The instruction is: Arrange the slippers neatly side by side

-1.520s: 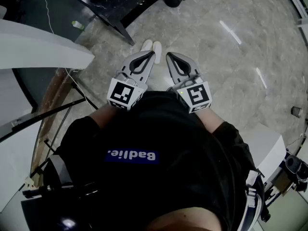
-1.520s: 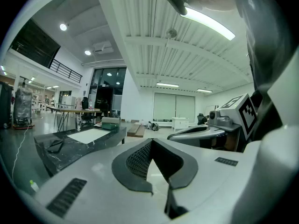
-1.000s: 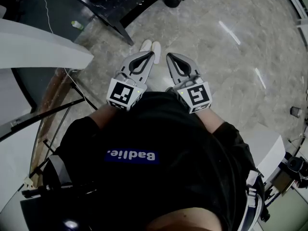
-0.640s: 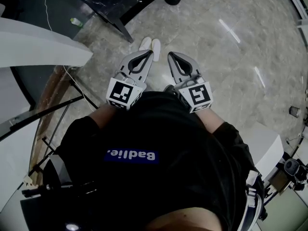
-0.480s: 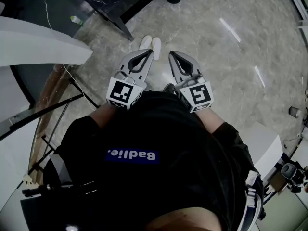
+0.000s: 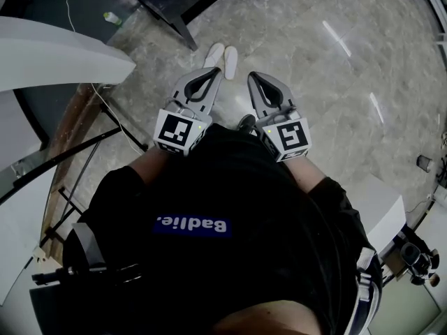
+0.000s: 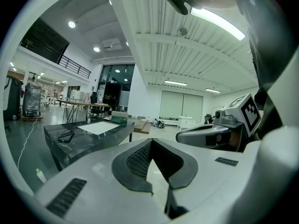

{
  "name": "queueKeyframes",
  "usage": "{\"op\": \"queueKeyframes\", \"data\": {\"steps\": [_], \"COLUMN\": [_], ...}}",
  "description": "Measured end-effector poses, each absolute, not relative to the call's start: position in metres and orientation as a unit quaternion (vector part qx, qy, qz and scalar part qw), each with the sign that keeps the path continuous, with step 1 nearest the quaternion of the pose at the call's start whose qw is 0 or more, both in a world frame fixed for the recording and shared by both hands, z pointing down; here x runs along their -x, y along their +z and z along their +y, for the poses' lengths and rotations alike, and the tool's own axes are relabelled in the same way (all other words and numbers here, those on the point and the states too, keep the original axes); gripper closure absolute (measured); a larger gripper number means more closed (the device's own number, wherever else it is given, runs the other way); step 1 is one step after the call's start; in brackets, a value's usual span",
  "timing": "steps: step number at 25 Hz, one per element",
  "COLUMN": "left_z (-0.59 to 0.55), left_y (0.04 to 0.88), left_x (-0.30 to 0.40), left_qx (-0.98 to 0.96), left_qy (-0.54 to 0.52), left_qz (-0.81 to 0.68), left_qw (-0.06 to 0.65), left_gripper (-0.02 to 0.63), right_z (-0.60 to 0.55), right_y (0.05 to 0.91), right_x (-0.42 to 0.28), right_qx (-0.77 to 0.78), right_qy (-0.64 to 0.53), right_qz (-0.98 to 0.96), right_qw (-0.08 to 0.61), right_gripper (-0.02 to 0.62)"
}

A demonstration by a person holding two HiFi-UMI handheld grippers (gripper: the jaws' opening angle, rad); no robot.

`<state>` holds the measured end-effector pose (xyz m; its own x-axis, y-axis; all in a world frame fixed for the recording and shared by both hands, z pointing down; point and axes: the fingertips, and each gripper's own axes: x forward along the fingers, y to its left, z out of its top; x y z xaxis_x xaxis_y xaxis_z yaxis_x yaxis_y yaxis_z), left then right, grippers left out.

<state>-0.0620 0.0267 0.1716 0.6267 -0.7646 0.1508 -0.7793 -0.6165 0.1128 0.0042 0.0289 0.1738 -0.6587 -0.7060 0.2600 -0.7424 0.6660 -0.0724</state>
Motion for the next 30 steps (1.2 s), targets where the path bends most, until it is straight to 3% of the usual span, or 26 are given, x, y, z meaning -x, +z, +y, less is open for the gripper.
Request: {"op": "queueKeyframes", "data": {"steps": [19,30], "left_z": [0.005,-0.019], "left_y": [0.215,0.263], "left_x": [0.130,0.128], "left_qx": [-0.912,-0.920], "left_qy": [0.051,0.083], "left_qz": [-0.389,-0.356], "left_qw": [0.117,0.143], "left_gripper": [0.606,0.604], "right_z": [0.016,0.010], "right_y": [0.211,0.230], "right_x": [0.064,0.062], "right_qx": [-0.446,-0.465], "right_qy": [0.109,0.120], "right_qz": [-0.878,-0.866], "right_qw": [0.138,0.138], "right_gripper": [0.595,0.595]}}
